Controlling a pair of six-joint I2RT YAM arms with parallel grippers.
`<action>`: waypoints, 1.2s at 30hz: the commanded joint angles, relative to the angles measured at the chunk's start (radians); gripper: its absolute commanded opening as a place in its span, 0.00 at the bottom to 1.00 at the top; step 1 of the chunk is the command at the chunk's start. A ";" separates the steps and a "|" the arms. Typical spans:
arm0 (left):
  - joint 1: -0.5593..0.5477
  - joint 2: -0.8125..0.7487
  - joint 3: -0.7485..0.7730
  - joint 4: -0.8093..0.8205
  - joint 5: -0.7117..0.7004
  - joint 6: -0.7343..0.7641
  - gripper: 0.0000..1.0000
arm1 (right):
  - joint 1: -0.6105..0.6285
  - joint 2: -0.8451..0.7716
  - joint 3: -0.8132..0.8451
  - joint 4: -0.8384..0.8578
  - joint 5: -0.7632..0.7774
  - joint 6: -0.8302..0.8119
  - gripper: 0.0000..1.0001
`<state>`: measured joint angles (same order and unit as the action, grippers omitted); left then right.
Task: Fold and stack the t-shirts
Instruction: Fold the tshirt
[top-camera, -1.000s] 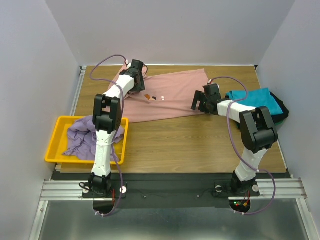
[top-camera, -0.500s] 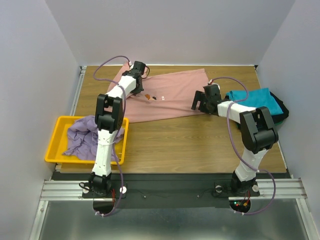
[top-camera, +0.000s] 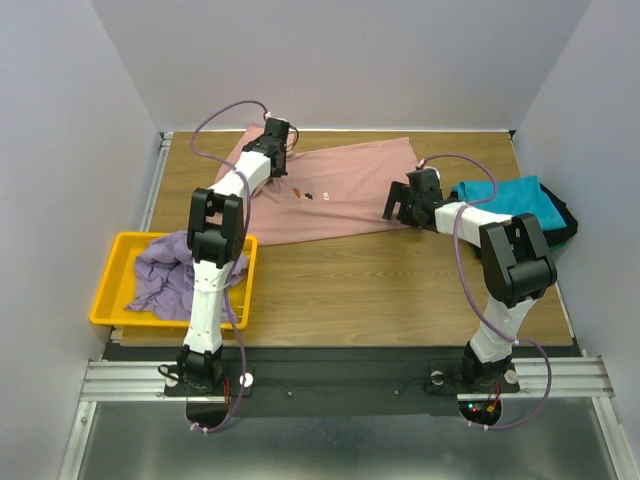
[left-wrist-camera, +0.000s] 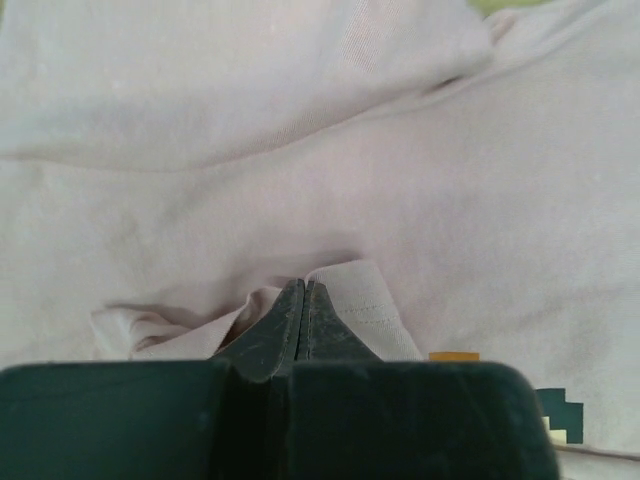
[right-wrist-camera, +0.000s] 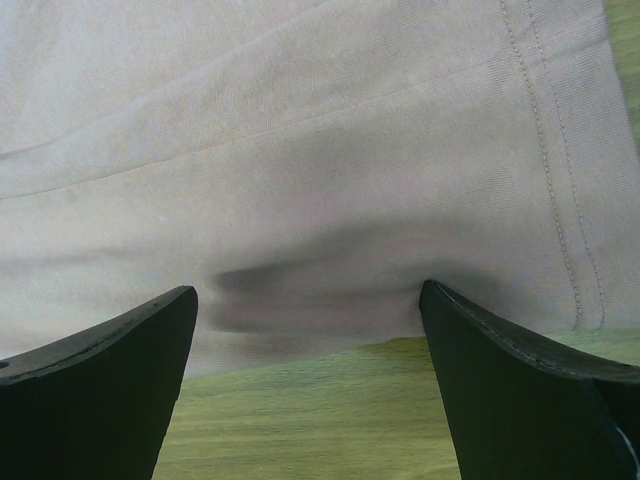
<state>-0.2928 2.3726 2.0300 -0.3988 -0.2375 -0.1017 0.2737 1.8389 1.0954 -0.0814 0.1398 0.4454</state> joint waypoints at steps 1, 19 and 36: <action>-0.002 -0.098 0.015 0.077 0.030 0.126 0.00 | -0.010 0.016 -0.048 -0.072 0.037 0.009 1.00; -0.002 -0.039 0.118 0.049 0.047 0.349 0.55 | -0.010 0.026 -0.040 -0.072 0.009 -0.002 1.00; 0.116 -0.368 -0.393 0.183 0.218 -0.098 0.96 | -0.010 0.023 -0.052 -0.072 0.011 -0.008 1.00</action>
<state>-0.2119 1.9930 1.6863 -0.2451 -0.0750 -0.0917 0.2737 1.8385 1.0924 -0.0780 0.1387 0.4412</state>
